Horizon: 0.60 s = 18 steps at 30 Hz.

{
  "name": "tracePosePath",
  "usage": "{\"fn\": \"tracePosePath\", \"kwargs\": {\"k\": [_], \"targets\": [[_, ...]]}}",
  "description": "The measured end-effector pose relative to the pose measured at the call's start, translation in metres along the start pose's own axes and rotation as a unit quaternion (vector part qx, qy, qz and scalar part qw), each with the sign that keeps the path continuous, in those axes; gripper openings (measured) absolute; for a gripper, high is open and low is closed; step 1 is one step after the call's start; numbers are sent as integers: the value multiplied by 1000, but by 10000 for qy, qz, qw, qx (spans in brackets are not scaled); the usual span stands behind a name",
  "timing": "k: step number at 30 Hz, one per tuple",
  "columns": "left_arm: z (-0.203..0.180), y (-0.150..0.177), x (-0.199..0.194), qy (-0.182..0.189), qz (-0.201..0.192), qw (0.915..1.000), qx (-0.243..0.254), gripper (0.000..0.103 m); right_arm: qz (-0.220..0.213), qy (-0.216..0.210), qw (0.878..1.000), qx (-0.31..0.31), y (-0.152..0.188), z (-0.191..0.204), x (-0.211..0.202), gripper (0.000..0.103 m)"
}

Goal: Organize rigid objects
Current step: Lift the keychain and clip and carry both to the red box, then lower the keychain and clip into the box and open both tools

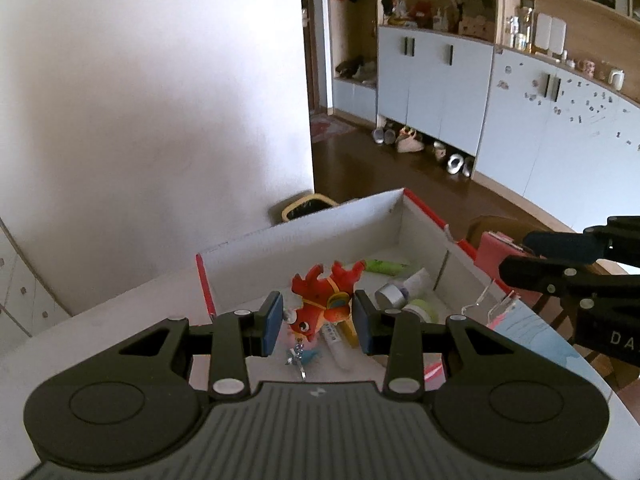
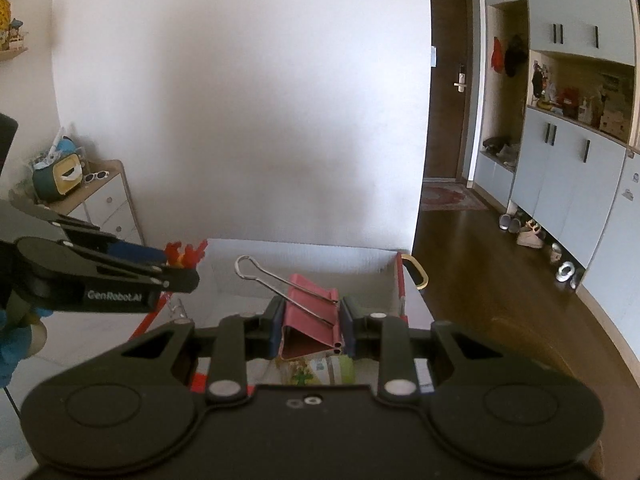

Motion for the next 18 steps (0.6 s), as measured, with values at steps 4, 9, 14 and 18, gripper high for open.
{"fn": "tracePosePath", "kwargs": {"k": [4, 9, 14, 18], "targets": [[0, -1, 24, -62, 206, 9998, -11, 37, 152, -6, 9999, -23, -1, -5, 25, 28], [2, -1, 58, -164, 510, 9986, -36, 37, 358, -98, 9993, 7, 0, -13, 58, 28], [0, 1, 88, -280, 733, 9969, 55, 37, 581, -158, 9982, 41, 5, -21, 90, 28], [1, 5, 111, -306, 914, 9953, 88, 37, 766, -130, 9970, 1, 13, -22, 110, 28]]}}
Point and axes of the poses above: each gripper's, at about its wrist camera, not at the fingertips, and x roughly the way its jaws point, z to its left, y to its underside, the point moved 7 cm from there along x, roughly the way its jaws point, and after that the axes turned 10 degrees about -x, right-handed, at the moved point
